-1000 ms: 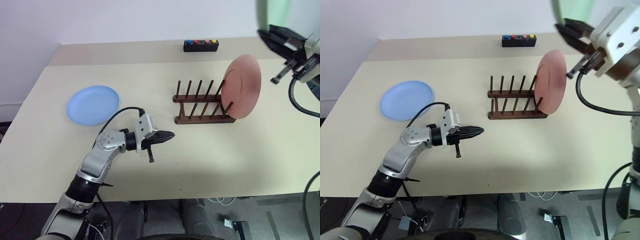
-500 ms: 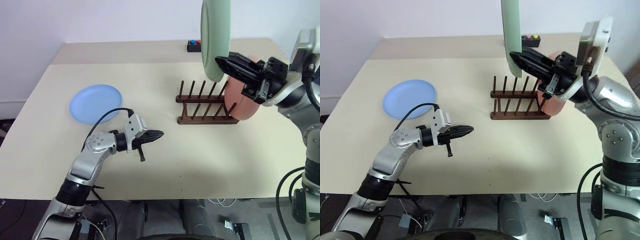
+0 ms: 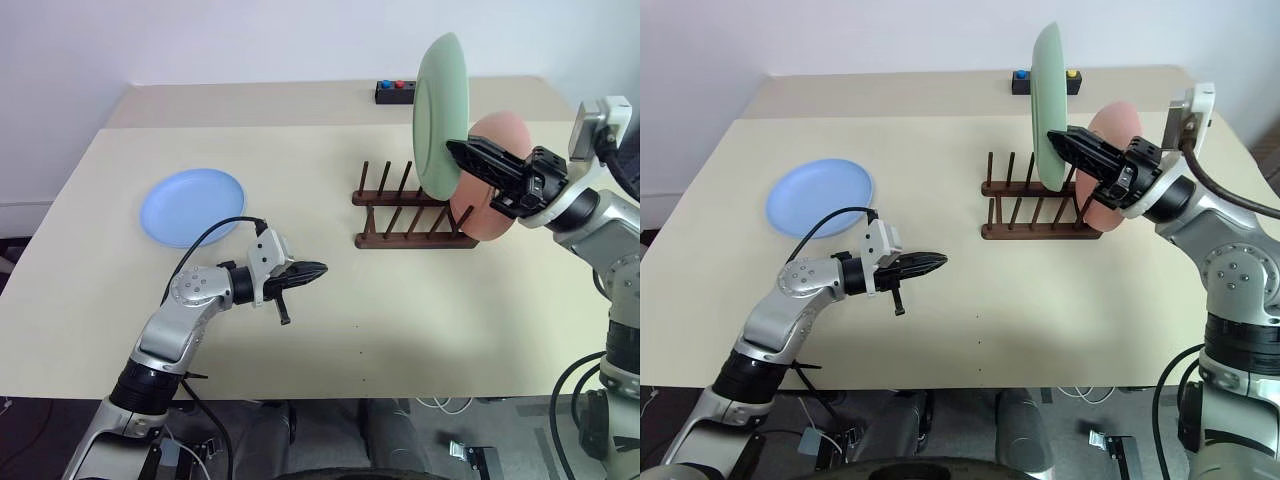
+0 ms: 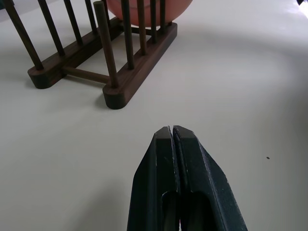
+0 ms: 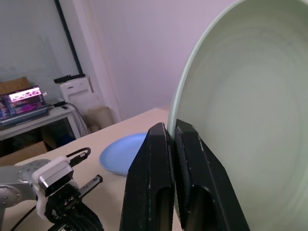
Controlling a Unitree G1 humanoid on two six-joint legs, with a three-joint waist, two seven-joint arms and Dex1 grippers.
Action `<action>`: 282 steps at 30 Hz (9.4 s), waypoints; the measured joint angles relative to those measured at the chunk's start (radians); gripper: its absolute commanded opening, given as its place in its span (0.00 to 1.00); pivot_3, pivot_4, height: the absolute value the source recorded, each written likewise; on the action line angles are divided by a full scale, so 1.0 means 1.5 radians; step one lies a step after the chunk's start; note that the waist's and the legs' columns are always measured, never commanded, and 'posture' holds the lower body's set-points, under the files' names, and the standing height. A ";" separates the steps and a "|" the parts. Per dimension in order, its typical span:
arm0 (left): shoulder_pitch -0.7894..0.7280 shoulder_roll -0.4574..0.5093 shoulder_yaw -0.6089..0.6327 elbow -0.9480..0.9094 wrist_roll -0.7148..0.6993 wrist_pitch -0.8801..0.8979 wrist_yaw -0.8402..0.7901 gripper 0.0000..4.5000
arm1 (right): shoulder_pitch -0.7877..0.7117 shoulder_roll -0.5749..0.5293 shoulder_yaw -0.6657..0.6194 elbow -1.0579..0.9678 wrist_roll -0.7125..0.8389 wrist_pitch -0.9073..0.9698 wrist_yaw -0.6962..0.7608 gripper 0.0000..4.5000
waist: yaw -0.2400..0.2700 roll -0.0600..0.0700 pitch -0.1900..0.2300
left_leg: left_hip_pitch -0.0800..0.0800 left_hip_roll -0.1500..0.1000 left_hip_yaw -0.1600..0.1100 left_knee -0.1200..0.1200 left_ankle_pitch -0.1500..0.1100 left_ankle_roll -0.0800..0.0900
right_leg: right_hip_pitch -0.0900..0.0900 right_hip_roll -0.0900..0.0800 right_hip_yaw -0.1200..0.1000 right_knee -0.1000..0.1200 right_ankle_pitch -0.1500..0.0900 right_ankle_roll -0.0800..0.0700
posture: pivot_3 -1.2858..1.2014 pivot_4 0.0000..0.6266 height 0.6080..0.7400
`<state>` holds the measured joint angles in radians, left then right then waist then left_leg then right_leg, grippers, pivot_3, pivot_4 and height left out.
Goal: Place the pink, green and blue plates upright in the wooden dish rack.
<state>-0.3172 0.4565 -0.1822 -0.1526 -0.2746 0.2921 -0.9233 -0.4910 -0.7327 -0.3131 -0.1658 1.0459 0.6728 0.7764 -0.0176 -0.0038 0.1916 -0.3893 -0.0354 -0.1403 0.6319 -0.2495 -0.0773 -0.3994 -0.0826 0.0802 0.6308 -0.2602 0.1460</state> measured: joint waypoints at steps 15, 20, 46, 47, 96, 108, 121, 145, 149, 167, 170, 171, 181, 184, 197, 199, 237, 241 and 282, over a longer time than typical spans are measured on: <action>0.000 0.000 0.000 -0.004 0.001 0.002 0.007 0.00 | 0.000 0.013 -0.006 0.051 -0.002 0.028 0.005 0.02 | 0.000 0.000 0.000 | 0.000 0.000 0.000 0.000 0.000 0.000 | 0.000 0.000 0.000 0.000 0.000 0.000 | 0.52 0.24 1.00; 0.000 -0.001 -0.001 -0.004 0.002 0.002 0.007 0.00 | 0.000 0.013 -0.008 0.061 -0.002 0.038 0.004 0.02 | 0.000 0.000 0.000 | 0.000 0.000 0.000 0.000 0.000 0.000 | 0.000 0.000 0.000 0.000 0.000 0.000 | 0.52 0.24 1.00; 0.000 -0.002 -0.006 -0.004 0.005 0.001 0.007 0.00 | 0.011 0.025 -0.022 0.061 -0.016 0.051 0.004 0.98 | 0.000 0.000 0.000 | 0.000 0.000 0.000 0.000 0.000 0.000 | 0.000 0.000 0.000 0.000 0.000 0.000 | 0.52 0.24 1.00; 0.000 -0.002 -0.006 -0.004 0.005 0.001 0.007 0.00 | 0.011 0.025 -0.022 0.061 -0.018 0.050 0.004 0.98 | 0.000 0.000 0.000 | 0.000 0.000 0.000 0.000 0.000 0.000 | 0.000 0.000 0.000 0.000 0.000 0.000 | 0.52 0.24 1.00; -0.066 0.045 0.155 0.059 -0.031 0.049 0.108 0.85 | -0.041 -0.145 0.119 -0.170 -0.384 -0.180 0.085 1.00 | -0.002 0.000 0.000 | -0.001 0.000 0.000 0.000 0.000 0.000 | -0.001 0.000 0.000 0.000 0.000 0.000 | 0.52 0.24 1.00; -0.235 0.142 0.257 0.344 0.092 0.174 0.386 0.99 | -0.019 -0.041 0.314 -0.220 -0.503 -0.214 0.075 1.00 | 0.001 -0.003 0.002 | -0.002 0.000 -0.001 -0.001 0.000 0.000 | -0.004 0.000 -0.001 0.000 0.000 0.000 | 0.52 0.24 1.00; -0.352 0.138 0.247 0.624 0.114 0.225 0.405 0.88 | -0.014 -0.013 0.328 -0.227 -0.527 -0.219 0.069 1.00 | 0.000 -0.006 0.002 | -0.002 0.000 -0.001 -0.001 0.000 -0.001 | -0.004 0.000 -0.001 0.001 0.000 0.000 | 0.52 0.24 1.00; -0.308 -0.025 0.346 0.310 -0.033 0.139 0.444 0.02 | -0.020 -0.001 0.324 -0.200 -0.590 -0.254 0.038 1.00 | 0.000 -0.008 0.002 | -0.002 0.000 -0.001 0.000 0.001 -0.001 | -0.004 -0.001 -0.001 0.002 0.001 0.000 | 0.52 0.24 1.00; -0.338 -0.080 0.345 0.205 -0.058 0.185 0.512 0.02 | -0.060 0.021 0.325 -0.154 -0.641 -0.306 0.009 1.00 | 0.001 -0.008 0.002 | -0.002 0.000 -0.001 0.000 0.001 -0.001 | -0.004 0.000 -0.001 0.002 0.001 0.000 | 0.52 0.24 1.00; -0.438 -0.226 0.244 0.001 -0.045 0.352 0.702 0.02 | -0.136 0.051 0.359 -0.005 -0.873 -0.520 -0.079 1.00 | -0.001 -0.008 0.002 | -0.002 0.000 -0.001 0.000 0.001 -0.002 | -0.004 0.000 -0.001 0.001 0.001 0.000 | 0.52 0.24 1.00; -0.438 -0.246 0.223 -0.020 -0.043 0.365 0.705 0.02 | -0.138 0.063 0.372 0.018 -0.901 -0.528 -0.090 1.00 | 0.001 -0.008 0.002 | -0.002 0.000 -0.001 0.000 0.001 -0.002 | -0.004 0.000 -0.001 0.001 0.001 0.000 | 0.52 0.24 1.00; -0.438 -0.253 0.220 -0.027 -0.044 0.369 0.705 0.01 | -0.140 0.066 0.376 0.026 -0.908 -0.531 -0.093 0.94 | 0.001 -0.008 0.002 | -0.002 0.000 0.000 0.000 0.001 -0.002 | -0.004 0.000 -0.001 0.001 0.001 0.000 | 0.52 0.24 1.00; -0.438 -0.267 0.212 -0.041 -0.043 0.396 0.704 0.00 | -0.148 0.078 0.382 0.065 -0.949 -0.554 -0.102 0.01 | -0.001 -0.008 0.002 | -0.002 0.000 0.000 -0.001 0.001 -0.002 | -0.004 0.000 -0.001 0.001 0.001 0.000 | 0.52 0.24 1.00; -0.437 -0.267 0.213 -0.042 -0.043 0.396 0.702 0.00 | -0.148 0.078 0.382 0.066 -0.951 -0.557 -0.103 0.01 | 0.000 -0.008 0.002 | -0.002 0.000 0.000 0.000 0.001 -0.002 | -0.004 0.000 -0.001 0.001 0.001 0.000 | 0.52 0.24 1.00; -0.439 -0.315 0.361 -0.056 -0.195 0.329 0.662 0.99 | -0.146 0.069 0.381 0.067 -0.976 -0.577 -0.110 0.00 | -0.002 -0.008 0.002 | -0.002 0.000 0.000 -0.001 0.001 -0.003 | -0.004 0.000 -0.001 0.001 0.001 0.000 | 0.52 0.24 1.00; -0.439 -0.294 0.392 -0.056 -0.222 0.309 0.655 0.99 | -0.146 0.068 0.381 0.070 -0.980 -0.584 -0.115 0.00 | -0.002 -0.009 0.002 | -0.002 0.000 0.000 -0.001 0.002 -0.004 | -0.004 0.000 -0.001 0.001 0.001 0.000 | 0.52 0.24 1.00; 0.023 0.038 0.079 -0.045 -0.069 0.035 0.091 0.99 | -0.068 0.258 0.106 -0.163 -0.154 -0.028 -0.218 0.00 | -0.002 -0.008 0.003 | -0.002 0.000 -0.001 -0.001 0.001 -0.002 | -0.004 0.000 -0.001 0.002 0.001 -0.001 | 0.52 0.24 1.00; 0.028 0.039 0.070 -0.055 -0.057 0.035 0.089 0.99 | -0.068 0.267 0.090 -0.163 -0.104 0.001 -0.263 0.00 | -0.002 -0.008 0.003 | -0.002 0.000 -0.001 -0.001 0.001 -0.002 | -0.004 0.000 -0.001 0.002 0.001 -0.001 | 0.52 0.24 1.00; 0.032 0.036 0.058 -0.063 -0.053 0.036 0.099 0.99 | -0.001 0.283 0.080 -0.134 -0.033 0.025 -0.381 0.00 | -0.002 -0.008 0.003 | -0.002 0.000 -0.001 -0.002 0.001 -0.002 | -0.004 0.000 -0.001 0.002 0.001 -0.001 | 0.52 0.24 1.00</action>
<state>-0.2697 0.5103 -0.0946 -0.2468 -0.3548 0.3458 -0.7749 -0.4919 -0.3084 -0.1934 -0.3661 0.9961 0.7109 0.2051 -0.0203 -0.0157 0.1956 -0.3920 -0.0349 -0.1412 0.6296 -0.2482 -0.0797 -0.4054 -0.0824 0.0791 0.6335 -0.2588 0.1438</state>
